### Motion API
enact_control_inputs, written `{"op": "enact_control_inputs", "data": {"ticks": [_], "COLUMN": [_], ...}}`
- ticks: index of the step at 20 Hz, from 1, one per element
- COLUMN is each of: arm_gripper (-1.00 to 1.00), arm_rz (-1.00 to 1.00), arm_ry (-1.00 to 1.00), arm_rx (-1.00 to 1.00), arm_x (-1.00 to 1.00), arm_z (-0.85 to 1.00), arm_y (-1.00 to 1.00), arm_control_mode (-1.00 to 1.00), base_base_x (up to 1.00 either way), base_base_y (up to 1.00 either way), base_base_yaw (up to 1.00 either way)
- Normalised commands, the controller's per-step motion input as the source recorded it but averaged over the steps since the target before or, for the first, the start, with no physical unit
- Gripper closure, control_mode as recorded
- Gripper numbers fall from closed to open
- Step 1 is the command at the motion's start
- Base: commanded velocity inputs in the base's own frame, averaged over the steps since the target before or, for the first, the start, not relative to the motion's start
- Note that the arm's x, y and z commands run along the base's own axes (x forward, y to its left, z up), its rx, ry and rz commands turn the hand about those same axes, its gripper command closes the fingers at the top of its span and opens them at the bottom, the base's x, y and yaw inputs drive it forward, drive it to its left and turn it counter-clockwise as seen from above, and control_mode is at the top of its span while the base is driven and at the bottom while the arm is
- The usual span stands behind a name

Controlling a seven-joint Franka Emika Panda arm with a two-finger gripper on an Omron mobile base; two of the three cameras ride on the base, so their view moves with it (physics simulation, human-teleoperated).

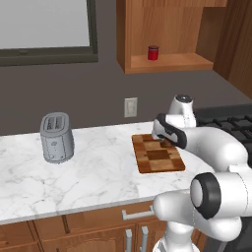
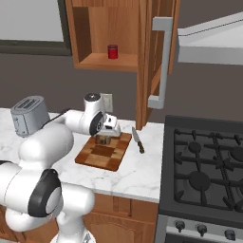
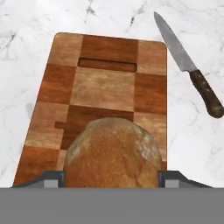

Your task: Pick the bread, place it on the cutting board, pick the jam, place it on the counter, and close the cabinet.

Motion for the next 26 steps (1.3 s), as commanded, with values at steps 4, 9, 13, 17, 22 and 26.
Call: {"op": "enact_control_inputs", "data": {"ticks": [4,9,13,17,22,26], "arm_gripper": [1.0,1.0,1.0,1.0,1.0,1.0], "arm_rz": [0.0,0.0,0.0,0.0,0.0,0.0], "arm_ry": [0.0,0.0,0.0,0.0,0.0,0.0], "arm_rx": [0.0,0.0,0.0,0.0,0.0,0.0], "arm_x": [0.16,0.16,0.13,0.06,0.0,0.0], "arm_z": [-0.2,-0.19,-0.2,-0.18,-0.08,-0.01], "arm_y": [0.0,0.0,0.0,0.0,0.0,0.0], "arm_control_mode": [-1.0,-1.0,-1.0,-1.0,-1.0,-1.0], "base_base_x": [0.0,0.0,0.0,0.0,0.0,0.0], "base_base_y": [0.0,0.0,0.0,0.0,0.0,0.0], "base_base_yaw": [0.0,0.0,0.0,0.0,0.0,0.0]}}
